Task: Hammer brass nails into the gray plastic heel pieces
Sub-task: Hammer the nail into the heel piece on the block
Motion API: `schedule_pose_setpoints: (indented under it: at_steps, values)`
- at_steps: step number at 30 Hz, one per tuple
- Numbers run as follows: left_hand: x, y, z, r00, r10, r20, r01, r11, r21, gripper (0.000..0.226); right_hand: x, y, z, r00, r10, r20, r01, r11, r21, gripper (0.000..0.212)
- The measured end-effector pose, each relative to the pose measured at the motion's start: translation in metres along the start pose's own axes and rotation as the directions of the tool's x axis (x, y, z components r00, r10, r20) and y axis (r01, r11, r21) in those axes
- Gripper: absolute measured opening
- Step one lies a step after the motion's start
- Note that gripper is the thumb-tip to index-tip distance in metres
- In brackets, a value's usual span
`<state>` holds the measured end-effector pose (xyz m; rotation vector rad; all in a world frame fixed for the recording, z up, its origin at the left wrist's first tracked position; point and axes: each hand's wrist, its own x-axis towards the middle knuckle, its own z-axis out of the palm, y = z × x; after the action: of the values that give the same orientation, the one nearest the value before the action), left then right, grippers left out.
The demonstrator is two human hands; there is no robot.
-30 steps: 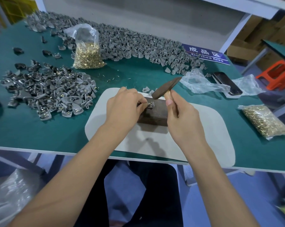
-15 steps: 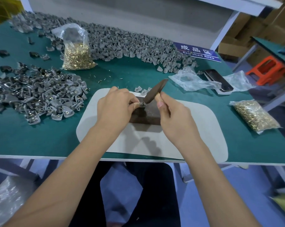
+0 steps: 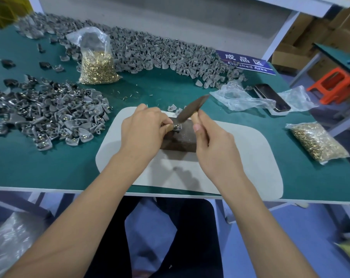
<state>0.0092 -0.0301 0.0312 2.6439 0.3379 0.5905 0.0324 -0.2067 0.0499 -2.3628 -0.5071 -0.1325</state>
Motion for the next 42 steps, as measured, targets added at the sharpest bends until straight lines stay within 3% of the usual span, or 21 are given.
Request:
schedule_pose_setpoints:
  at_steps: [2, 6, 9, 13, 17, 21, 24, 28, 31, 35, 39, 42]
  values:
    - [0.001, 0.000, -0.001, 1.000, 0.004, 0.013, -0.004, 1.000, 0.013, 0.011, 0.004, 0.003, -0.003, 0.999, 0.004, 0.048, -0.001, 0.999, -0.053, 0.034]
    - [0.002, -0.001, 0.000, 1.000, 0.014, 0.012, -0.015, 1.000, 0.020, 0.012, 0.000, -0.001, -0.003, 0.994, 0.001, -0.105, 0.001, 1.000, 0.017, 0.038]
    - [0.002, -0.001, -0.001, 1.000, 0.014, 0.014, -0.014, 1.000, 0.019, 0.010, 0.003, -0.001, -0.002, 0.998, 0.000, 0.064, 0.005, 0.997, -0.082, 0.038]
    - [0.001, -0.002, 0.000, 1.000, 0.018, 0.007, -0.018, 1.000, 0.013, 0.012, 0.002, -0.004, -0.003, 0.998, 0.007, -0.068, -0.007, 1.000, 0.003, 0.039]
    - [0.001, 0.000, -0.001, 1.000, 0.017, 0.010, -0.017, 1.000, 0.007, 0.009, 0.004, -0.001, -0.004, 0.998, 0.000, 0.065, 0.006, 0.996, -0.090, 0.037]
    - [0.001, -0.001, 0.000, 1.000, 0.014, 0.006, -0.014, 1.000, 0.008, 0.009, 0.000, -0.003, -0.003, 0.997, 0.013, -0.079, -0.012, 1.000, 0.017, 0.039]
    - [0.001, -0.002, 0.000, 1.000, 0.017, 0.006, -0.017, 1.000, 0.009, 0.009, -0.001, -0.001, -0.002, 0.997, -0.002, 0.072, 0.007, 0.997, -0.076, 0.038]
    - [0.001, -0.002, 0.001, 1.000, 0.013, 0.007, -0.013, 1.000, 0.000, 0.010, -0.004, -0.004, -0.003, 0.994, 0.008, -0.106, -0.006, 1.000, 0.012, 0.039]
    - [0.002, -0.002, 0.000, 1.000, 0.014, 0.016, -0.014, 1.000, 0.001, 0.010, -0.003, -0.003, -0.002, 0.999, 0.005, 0.049, -0.002, 0.997, -0.079, 0.040]
    - [0.001, -0.003, 0.000, 1.000, 0.022, 0.008, -0.021, 1.000, -0.004, 0.009, -0.005, -0.005, -0.003, 0.998, 0.008, -0.064, -0.008, 1.000, 0.006, 0.040]
    - [0.000, -0.004, 0.001, 1.000, 0.024, 0.000, -0.024, 1.000, -0.012, 0.007, 0.000, -0.005, -0.003, 0.997, -0.007, 0.078, 0.015, 0.994, -0.109, 0.038]
    - [0.000, -0.003, 0.001, 1.000, 0.020, -0.003, -0.020, 1.000, -0.017, 0.008, -0.002, -0.007, -0.003, 0.998, -0.001, -0.061, 0.000, 1.000, -0.019, 0.039]
